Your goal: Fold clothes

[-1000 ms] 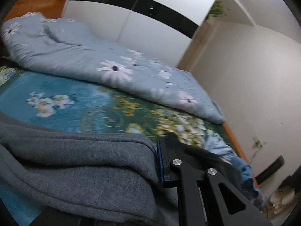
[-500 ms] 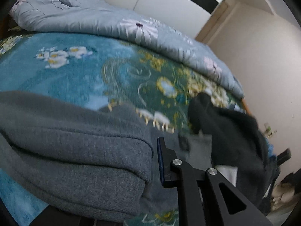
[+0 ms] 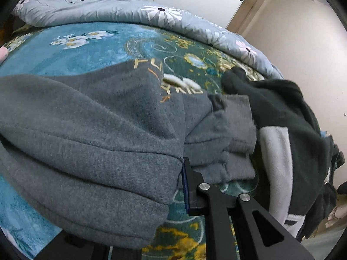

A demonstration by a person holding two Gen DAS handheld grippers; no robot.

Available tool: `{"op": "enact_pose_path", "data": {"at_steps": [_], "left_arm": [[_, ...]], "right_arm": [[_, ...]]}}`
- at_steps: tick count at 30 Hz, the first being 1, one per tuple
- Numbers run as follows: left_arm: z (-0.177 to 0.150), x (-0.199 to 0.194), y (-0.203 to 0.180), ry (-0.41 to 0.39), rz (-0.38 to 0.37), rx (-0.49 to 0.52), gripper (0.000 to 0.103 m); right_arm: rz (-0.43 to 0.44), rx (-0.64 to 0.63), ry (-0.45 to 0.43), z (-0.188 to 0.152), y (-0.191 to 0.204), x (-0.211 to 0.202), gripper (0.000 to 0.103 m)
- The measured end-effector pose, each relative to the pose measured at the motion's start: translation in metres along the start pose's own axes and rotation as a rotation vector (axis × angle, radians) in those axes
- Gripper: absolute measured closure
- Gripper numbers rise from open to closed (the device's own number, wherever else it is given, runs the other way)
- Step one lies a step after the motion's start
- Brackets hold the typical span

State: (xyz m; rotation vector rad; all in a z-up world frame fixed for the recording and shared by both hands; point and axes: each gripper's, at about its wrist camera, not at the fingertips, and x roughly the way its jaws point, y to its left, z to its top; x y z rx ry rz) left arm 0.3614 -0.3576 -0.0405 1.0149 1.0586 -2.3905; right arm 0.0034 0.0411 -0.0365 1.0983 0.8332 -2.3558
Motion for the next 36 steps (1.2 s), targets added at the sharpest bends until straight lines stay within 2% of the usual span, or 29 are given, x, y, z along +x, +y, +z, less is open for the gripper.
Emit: {"op": "enact_pose_path", "data": {"at_steps": [3,7,12,15,19,22,30,36], "left_arm": [[0.002,-0.002,-0.002,-0.017,0.000,-0.003,0.091],[0.005,-0.002,-0.002,-0.027,-0.002,-0.013,0.091],[0.007,0.001,0.000,-0.040,-0.017,-0.039,0.091],[0.007,0.004,0.001,-0.044,-0.024,-0.044,0.090],[0.009,0.009,0.003,-0.046,-0.040,-0.058,0.090],[0.011,0.013,0.005,-0.054,-0.039,-0.067,0.090],[0.015,0.018,0.006,-0.058,-0.045,-0.086,0.089],[0.016,0.018,0.006,-0.063,-0.053,-0.106,0.089]], "right_arm": [[0.008,-0.019,-0.008,-0.002,-0.001,-0.011,0.083],[0.004,-0.062,-0.030,-0.008,-0.008,-0.031,0.057],[0.042,-0.103,-0.016,-0.025,-0.019,-0.047,0.052],[0.047,-0.157,-0.010,-0.037,-0.020,-0.057,0.044],[0.067,-0.221,0.029,-0.052,-0.018,-0.058,0.043],[0.087,-0.222,0.056,-0.054,-0.015,-0.056,0.043],[0.253,-0.282,0.087,-0.057,-0.010,-0.071,0.043],[0.391,-0.118,0.004,-0.035,-0.041,-0.093,0.043]]}}
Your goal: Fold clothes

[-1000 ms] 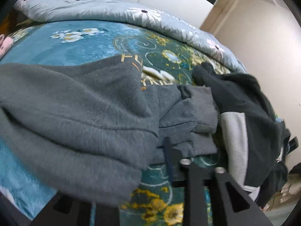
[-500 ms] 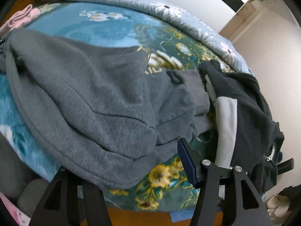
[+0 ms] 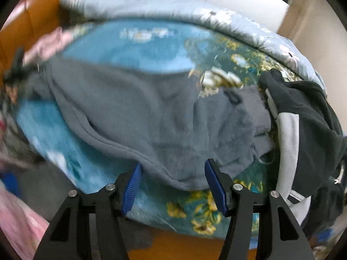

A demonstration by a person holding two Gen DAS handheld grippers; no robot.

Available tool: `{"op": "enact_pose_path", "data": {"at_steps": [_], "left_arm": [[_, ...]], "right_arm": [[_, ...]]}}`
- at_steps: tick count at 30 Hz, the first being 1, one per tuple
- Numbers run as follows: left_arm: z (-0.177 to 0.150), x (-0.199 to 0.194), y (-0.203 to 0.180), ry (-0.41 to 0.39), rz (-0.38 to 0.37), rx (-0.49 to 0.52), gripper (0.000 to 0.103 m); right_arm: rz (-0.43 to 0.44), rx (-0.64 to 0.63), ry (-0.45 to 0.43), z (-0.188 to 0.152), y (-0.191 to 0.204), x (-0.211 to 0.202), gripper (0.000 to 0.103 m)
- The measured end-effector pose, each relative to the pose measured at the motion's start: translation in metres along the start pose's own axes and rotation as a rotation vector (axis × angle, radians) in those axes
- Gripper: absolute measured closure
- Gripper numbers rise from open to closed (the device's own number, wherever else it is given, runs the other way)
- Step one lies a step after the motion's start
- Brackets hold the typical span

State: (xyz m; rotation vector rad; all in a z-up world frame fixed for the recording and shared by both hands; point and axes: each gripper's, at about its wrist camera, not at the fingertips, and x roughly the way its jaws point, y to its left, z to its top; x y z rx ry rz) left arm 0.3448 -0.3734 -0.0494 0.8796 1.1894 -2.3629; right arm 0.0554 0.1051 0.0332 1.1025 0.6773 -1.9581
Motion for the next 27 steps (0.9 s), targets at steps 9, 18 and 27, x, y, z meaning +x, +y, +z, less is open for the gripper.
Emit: {"op": "enact_pose_path", "data": {"at_steps": [9,18,27], "left_arm": [[0.000,-0.009,0.001,-0.006,-0.027,-0.031,0.088],[0.010,-0.008,-0.008,-0.050,-0.036,0.006,0.088],[0.067,-0.024,-0.044,-0.147,-0.076,0.131,0.090]], "right_arm": [[0.039,0.301,-0.057,0.077,-0.042,0.059,0.043],[0.028,0.363,0.003,0.094,-0.032,0.096,0.094],[-0.064,0.384,-0.213,0.157,-0.049,0.034,0.095]]}}
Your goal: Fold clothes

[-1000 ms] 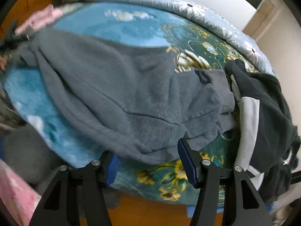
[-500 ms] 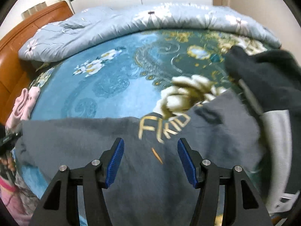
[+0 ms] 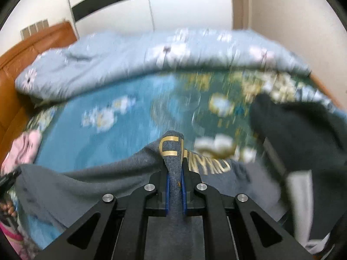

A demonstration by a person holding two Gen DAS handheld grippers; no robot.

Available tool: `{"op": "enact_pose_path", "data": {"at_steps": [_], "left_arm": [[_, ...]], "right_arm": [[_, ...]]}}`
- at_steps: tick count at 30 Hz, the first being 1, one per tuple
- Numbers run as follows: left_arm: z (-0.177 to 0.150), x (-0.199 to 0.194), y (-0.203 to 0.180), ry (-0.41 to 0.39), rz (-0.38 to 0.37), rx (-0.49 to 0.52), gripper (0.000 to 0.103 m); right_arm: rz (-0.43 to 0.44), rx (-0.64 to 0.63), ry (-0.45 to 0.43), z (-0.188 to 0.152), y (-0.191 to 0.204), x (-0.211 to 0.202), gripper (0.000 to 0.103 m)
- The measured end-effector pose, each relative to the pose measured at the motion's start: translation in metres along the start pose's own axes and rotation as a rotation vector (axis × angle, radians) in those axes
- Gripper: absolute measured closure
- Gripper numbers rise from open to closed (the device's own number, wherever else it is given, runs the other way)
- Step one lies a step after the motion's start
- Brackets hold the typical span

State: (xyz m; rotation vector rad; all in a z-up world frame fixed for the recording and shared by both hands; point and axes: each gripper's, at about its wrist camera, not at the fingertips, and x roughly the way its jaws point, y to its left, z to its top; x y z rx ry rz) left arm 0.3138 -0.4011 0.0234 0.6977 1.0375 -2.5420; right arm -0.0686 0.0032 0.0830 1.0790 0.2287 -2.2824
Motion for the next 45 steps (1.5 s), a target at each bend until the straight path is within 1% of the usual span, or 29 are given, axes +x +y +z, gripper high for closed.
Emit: {"op": "enact_pose_path", "data": {"at_steps": [3,5,6,9,11,12,14,16,17,18,20,22,24,25,26,27,28,29,32,35,37,39,40,41,43,45], "left_arm": [[0.028,0.001,-0.012,-0.033,-0.025,0.053,0.090],[0.045,0.008,-0.019,-0.054,0.013,0.091,0.090],[0.051,0.014,-0.019,-0.048,0.033,0.093,0.090],[0.053,0.032,-0.015,-0.020,0.039,0.076,0.090],[0.049,0.042,-0.009,0.002,0.052,0.063,0.090],[0.046,0.046,-0.005,0.012,0.062,0.050,0.090],[0.041,0.054,0.005,0.032,0.081,0.026,0.090],[0.037,0.059,0.012,0.045,0.091,0.001,0.090],[0.036,0.060,0.016,0.048,0.092,-0.011,0.090],[0.036,0.060,0.019,0.051,0.093,-0.024,0.090],[0.034,0.059,0.017,0.052,0.095,-0.015,0.089],[0.033,0.060,0.016,0.057,0.098,-0.008,0.088],[0.029,0.059,0.018,0.073,0.091,-0.037,0.084],[0.027,0.059,0.019,0.080,0.087,-0.051,0.076],[0.025,0.058,0.020,0.088,0.083,-0.066,0.063],[0.019,0.055,0.019,0.095,0.070,-0.073,0.057],[0.013,0.052,0.018,0.100,0.060,-0.071,0.048],[0.007,0.049,0.017,0.105,0.051,-0.069,0.043],[-0.018,0.036,0.021,0.121,0.044,-0.070,0.040],[-0.040,0.027,0.026,0.129,0.044,-0.091,0.037],[-0.053,0.031,0.028,0.155,0.041,-0.110,0.037],[-0.066,0.035,0.030,0.182,0.039,-0.130,0.037],[-0.067,0.037,0.028,0.183,0.033,-0.129,0.037],[-0.069,0.038,0.025,0.184,0.027,-0.128,0.037],[-0.066,0.042,0.020,0.171,0.030,-0.110,0.037],[-0.065,0.048,0.015,0.163,0.059,-0.092,0.037]], "right_arm": [[-0.025,0.019,-0.083,0.039,0.001,-0.005,0.095],[-0.034,0.012,-0.127,0.063,0.005,-0.002,0.095],[-0.035,-0.004,-0.127,0.071,0.009,0.004,0.095],[-0.053,-0.031,-0.067,0.083,0.019,0.038,0.095],[-0.030,-0.024,-0.027,0.077,0.022,0.060,0.095],[-0.029,-0.039,-0.010,0.073,0.024,0.069,0.095],[-0.083,-0.105,0.022,0.065,0.030,0.088,0.094],[-0.113,-0.131,0.029,0.062,0.030,0.098,0.093],[-0.112,-0.123,0.021,0.062,0.026,0.099,0.085],[-0.115,-0.102,0.006,0.062,0.020,0.096,0.073],[-0.114,-0.051,-0.032,0.062,0.007,0.086,0.063],[-0.109,-0.025,-0.042,0.060,-0.002,0.077,0.063],[-0.119,-0.005,-0.032,0.054,-0.012,0.067,0.062],[-0.105,0.010,-0.017,0.045,-0.016,0.063,0.062],[-0.092,0.026,-0.002,0.037,-0.021,0.059,0.061],[-0.077,0.042,0.016,0.027,-0.026,0.056,0.058],[-0.054,0.064,0.042,0.013,-0.030,0.055,0.058],[-0.032,0.085,0.068,0.000,-0.035,0.054,0.058],[0.052,0.176,0.140,-0.046,-0.048,0.050,0.058],[0.143,0.275,0.149,-0.073,-0.057,0.048,0.058],[0.216,0.365,0.135,-0.088,-0.062,0.049,0.058],[0.292,0.454,0.119,-0.096,-0.065,0.053,0.058],[0.327,0.485,0.111,-0.098,-0.065,0.056,0.058],[0.355,0.505,0.102,-0.099,-0.063,0.059,0.058],[0.382,0.524,0.083,-0.098,-0.058,0.062,0.058],[0.426,0.537,0.066,-0.099,-0.049,0.063,0.058]]}}
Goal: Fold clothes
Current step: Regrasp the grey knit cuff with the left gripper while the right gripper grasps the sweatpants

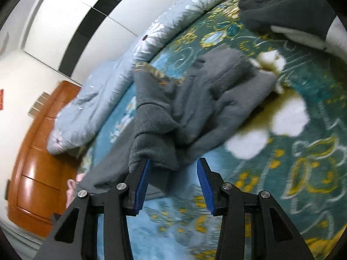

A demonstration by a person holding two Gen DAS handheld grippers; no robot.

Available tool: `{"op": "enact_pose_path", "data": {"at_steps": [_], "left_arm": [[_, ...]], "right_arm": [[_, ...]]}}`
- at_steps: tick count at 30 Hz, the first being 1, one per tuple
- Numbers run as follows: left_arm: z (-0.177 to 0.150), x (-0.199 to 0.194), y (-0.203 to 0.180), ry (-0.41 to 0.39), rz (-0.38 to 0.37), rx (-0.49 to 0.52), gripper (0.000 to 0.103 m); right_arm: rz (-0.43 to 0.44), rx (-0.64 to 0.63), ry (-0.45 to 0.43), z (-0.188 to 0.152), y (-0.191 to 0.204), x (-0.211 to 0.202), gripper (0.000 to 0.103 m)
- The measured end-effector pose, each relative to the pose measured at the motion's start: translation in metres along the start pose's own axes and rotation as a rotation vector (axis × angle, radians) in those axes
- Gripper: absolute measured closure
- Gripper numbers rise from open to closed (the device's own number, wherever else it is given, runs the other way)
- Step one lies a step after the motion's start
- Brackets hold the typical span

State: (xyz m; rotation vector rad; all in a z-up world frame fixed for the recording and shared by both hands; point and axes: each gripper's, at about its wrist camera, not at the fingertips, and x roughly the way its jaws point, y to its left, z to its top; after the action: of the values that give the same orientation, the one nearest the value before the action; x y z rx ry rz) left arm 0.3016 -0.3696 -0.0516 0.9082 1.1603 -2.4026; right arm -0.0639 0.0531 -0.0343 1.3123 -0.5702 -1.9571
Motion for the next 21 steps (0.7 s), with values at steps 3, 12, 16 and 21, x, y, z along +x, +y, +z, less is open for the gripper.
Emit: {"op": "enact_pose_path", "data": {"at_steps": [3,12,16,21], "left_arm": [[0.000,0.008,-0.003,-0.004,0.021,0.008,0.037],[0.004,0.006,-0.002,-0.058,-0.006,-0.023,0.049],[0.007,-0.001,-0.002,-0.091,-0.027,-0.057,0.078],[0.021,-0.019,-0.009,-0.147,-0.097,-0.102,0.092]], "right_arm": [[0.029,-0.002,-0.005,-0.009,0.006,0.004,0.058],[0.004,-0.031,-0.033,-0.020,0.015,0.019,0.058],[-0.013,0.049,-0.056,-0.012,0.003,0.032,0.058],[-0.006,0.138,-0.098,-0.006,-0.005,0.028,0.098]]}}
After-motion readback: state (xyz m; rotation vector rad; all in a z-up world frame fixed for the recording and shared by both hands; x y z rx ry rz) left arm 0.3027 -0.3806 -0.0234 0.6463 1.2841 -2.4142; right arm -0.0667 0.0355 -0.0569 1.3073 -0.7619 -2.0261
